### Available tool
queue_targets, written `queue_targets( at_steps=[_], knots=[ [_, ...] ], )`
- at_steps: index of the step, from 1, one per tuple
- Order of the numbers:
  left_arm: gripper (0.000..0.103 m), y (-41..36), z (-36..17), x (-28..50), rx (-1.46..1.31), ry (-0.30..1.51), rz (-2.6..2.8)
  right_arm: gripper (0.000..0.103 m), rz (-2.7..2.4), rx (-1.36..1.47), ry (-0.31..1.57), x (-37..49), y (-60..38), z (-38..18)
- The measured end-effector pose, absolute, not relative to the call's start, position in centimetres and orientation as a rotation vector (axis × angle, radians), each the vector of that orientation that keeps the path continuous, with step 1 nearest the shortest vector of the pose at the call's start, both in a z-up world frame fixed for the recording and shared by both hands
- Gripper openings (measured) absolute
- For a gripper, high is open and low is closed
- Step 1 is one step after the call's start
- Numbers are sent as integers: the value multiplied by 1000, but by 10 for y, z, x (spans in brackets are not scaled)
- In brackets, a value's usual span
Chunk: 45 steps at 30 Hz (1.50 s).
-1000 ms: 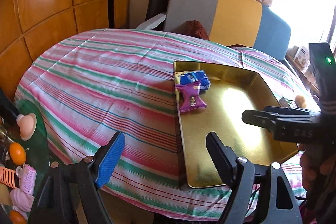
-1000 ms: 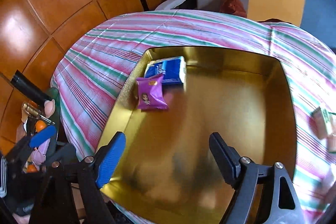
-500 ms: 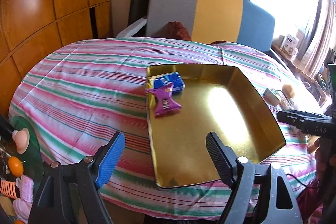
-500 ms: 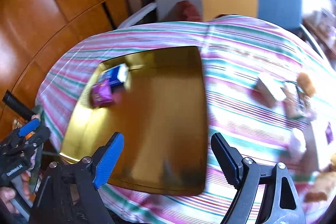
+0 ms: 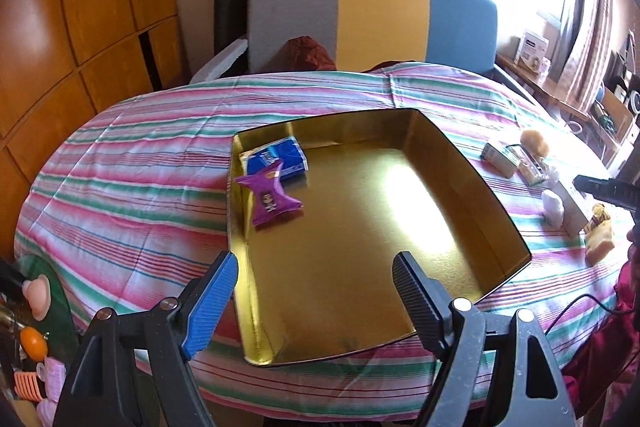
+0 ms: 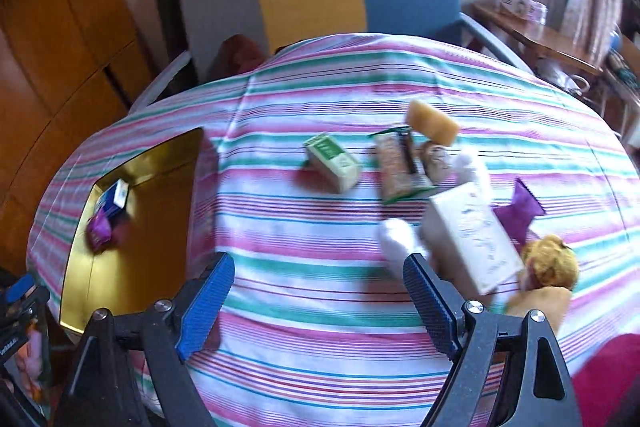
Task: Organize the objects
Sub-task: 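Move the left gripper back to the table items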
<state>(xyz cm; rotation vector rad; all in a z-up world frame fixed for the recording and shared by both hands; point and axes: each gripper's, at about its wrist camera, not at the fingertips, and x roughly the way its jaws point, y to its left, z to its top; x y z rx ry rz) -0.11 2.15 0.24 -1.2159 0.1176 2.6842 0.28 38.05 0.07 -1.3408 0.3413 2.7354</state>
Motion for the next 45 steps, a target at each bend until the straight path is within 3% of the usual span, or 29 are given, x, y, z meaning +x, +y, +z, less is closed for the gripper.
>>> queue_targets(
  at_steps=[16,21,29,39,45],
  knots=[
    [81,76,-3,-12,-1260,124,2508,93,2542,-1017,582,39,502,1],
    [79,111,-4,-15,-1282,103,2361,94,2468,-891,855,58,539,-12],
    [79,197,-6,-16,-1276,137,2107,98,2484,-837,910,62,544,-8],
    [59,288,-30,-33,-1329,162,1944,100,2488,-836,994,63,550,-15],
    [54,324,-50,-48,-1371,116,1895,100,2493,-853,1015,61,551,-17]
  ],
)
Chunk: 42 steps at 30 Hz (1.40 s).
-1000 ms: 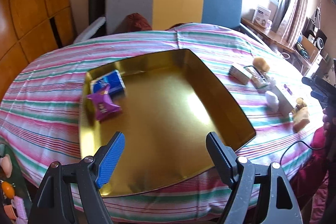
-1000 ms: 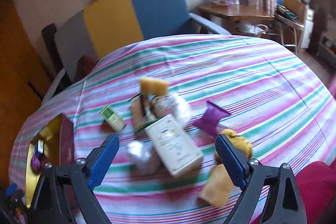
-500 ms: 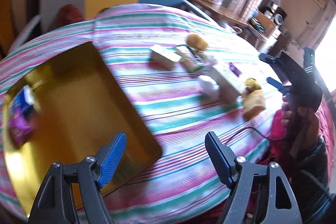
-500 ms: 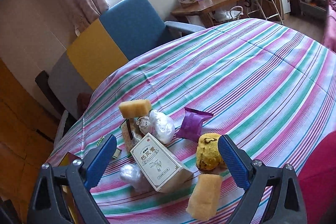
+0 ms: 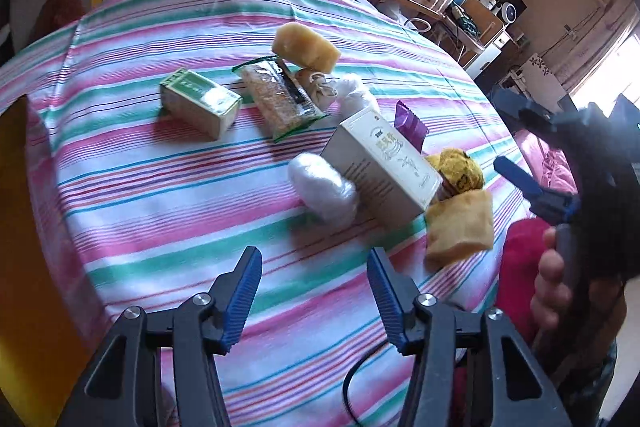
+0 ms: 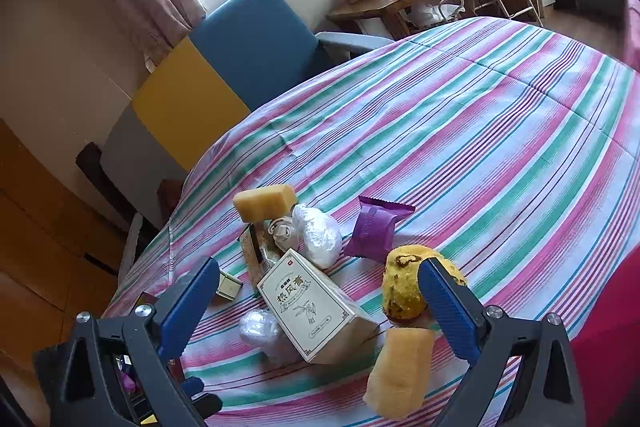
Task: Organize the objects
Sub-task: 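Move the left gripper back to the table items, then grasp the white plastic-wrapped ball with the left gripper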
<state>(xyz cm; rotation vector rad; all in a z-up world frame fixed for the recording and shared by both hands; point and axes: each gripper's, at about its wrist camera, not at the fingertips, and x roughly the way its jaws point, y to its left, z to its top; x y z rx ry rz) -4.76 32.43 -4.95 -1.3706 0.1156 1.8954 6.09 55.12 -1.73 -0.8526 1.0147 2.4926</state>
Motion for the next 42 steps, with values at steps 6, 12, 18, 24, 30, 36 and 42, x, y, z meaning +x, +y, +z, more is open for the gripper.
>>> queue_targets(
  at_steps=[6,12,18,24,30,36,42],
  knots=[
    [55,358,-65,-68,-1393,73,1914,100,2504,-876,1020,58,551,-19],
    [51,389,-89,-83,-1400,97,1932,100,2505,-882,1023,56,551,-20],
    [42,382,-95,-73,-1379,110,1874,99,2511,-875,970,56,548,-17],
    [42,352,-93,-50,-1347,160,1871,99,2469,-849,1042,61,557,-20],
    [41,326,-79,-24,-1292,192,1868,99,2410,-811,1117,68,567,-24],
    [41,304,-60,-5,-1237,168,1857,98,2363,-832,1128,67,571,-29],
    [41,276,-43,-1,-1214,121,1859,89,2297,-994,1086,55,565,-39]
  ],
)
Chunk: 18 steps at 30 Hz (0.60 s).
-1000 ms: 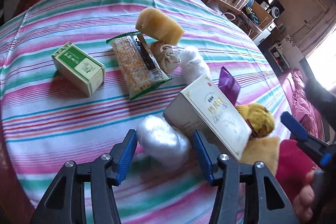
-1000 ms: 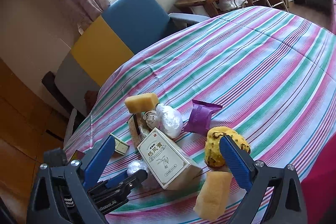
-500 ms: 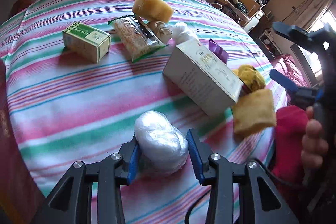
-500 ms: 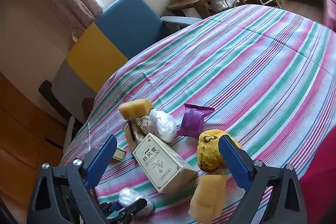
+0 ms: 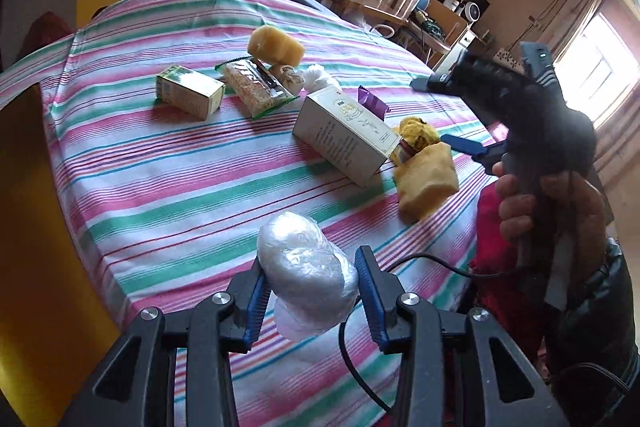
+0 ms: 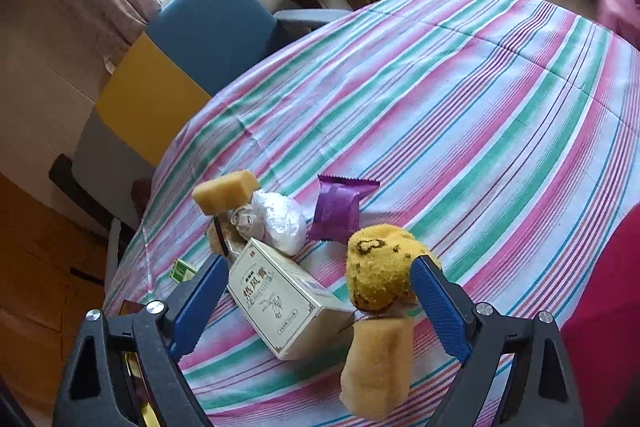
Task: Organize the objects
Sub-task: 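Grasp the white plastic-wrapped ball with the left gripper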
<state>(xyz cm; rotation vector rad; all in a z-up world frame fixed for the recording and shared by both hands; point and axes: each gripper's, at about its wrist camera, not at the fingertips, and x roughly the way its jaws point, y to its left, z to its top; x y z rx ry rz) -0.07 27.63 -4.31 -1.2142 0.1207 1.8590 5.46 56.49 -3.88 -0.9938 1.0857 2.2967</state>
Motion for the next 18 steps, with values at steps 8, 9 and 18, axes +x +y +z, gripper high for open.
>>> queue_targets(
  at_steps=[8,9,18],
  knots=[
    [41,246,-29,2,-1174,59,1879,79,2197,-1256,874,53,537,-41],
    [41,243,-29,2,-1174,53,1879,79,2187,-1263,861,56,536,-42],
    [41,224,-28,7,-1164,9,1891,34,2083,-1467,858,51,539,-69]
  ],
)
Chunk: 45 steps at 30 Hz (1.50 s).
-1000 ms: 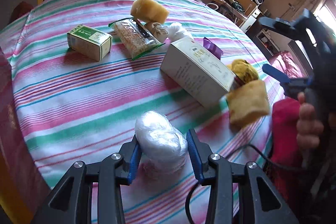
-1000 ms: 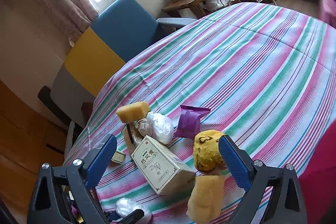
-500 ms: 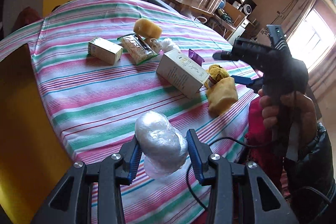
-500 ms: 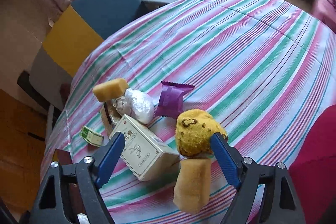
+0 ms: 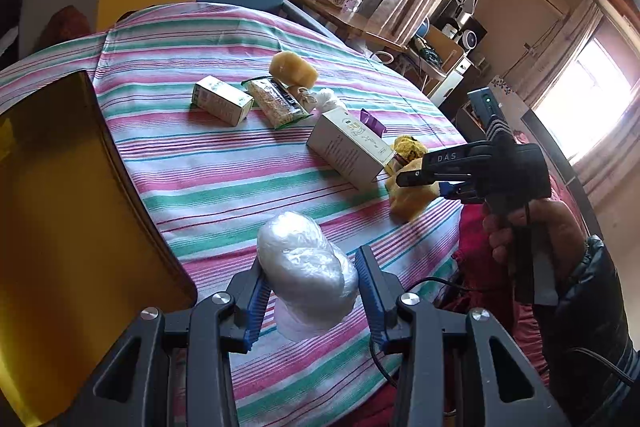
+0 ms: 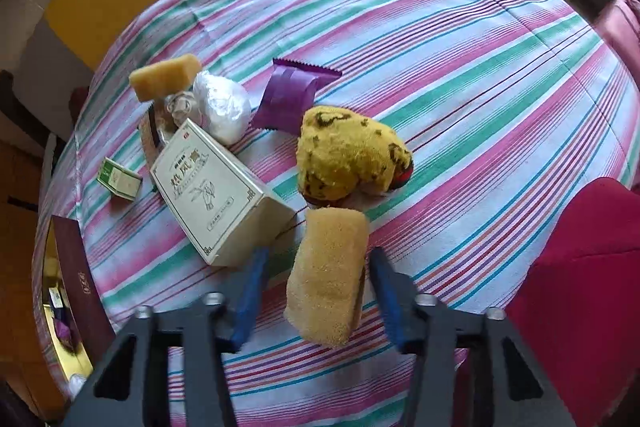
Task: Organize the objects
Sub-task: 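Grasp the white plastic-wrapped ball with the left gripper, then place the white ball in the tray below the purple packet while the right gripper grasps the tan sponge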
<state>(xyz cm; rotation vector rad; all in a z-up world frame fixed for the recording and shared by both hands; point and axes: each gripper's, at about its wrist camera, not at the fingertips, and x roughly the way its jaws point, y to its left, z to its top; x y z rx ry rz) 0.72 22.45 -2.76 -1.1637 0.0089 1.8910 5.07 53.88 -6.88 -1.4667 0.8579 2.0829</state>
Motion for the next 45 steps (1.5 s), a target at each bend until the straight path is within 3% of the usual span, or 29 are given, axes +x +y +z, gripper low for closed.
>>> queue_targets(
  at_steps=[19,34,45],
  knots=[
    [42,158,-28,-11,-1221,-92,2049,33,2141,-1495,727,51,522,-59],
    [41,3,-47,-77,-1420,-183,2465,33,2206,-1480,735,55,518,-52],
    [41,-2,-58,-94,-1452,-134,2491,33,2221,-1477,736,49,516,-54]
  ],
)
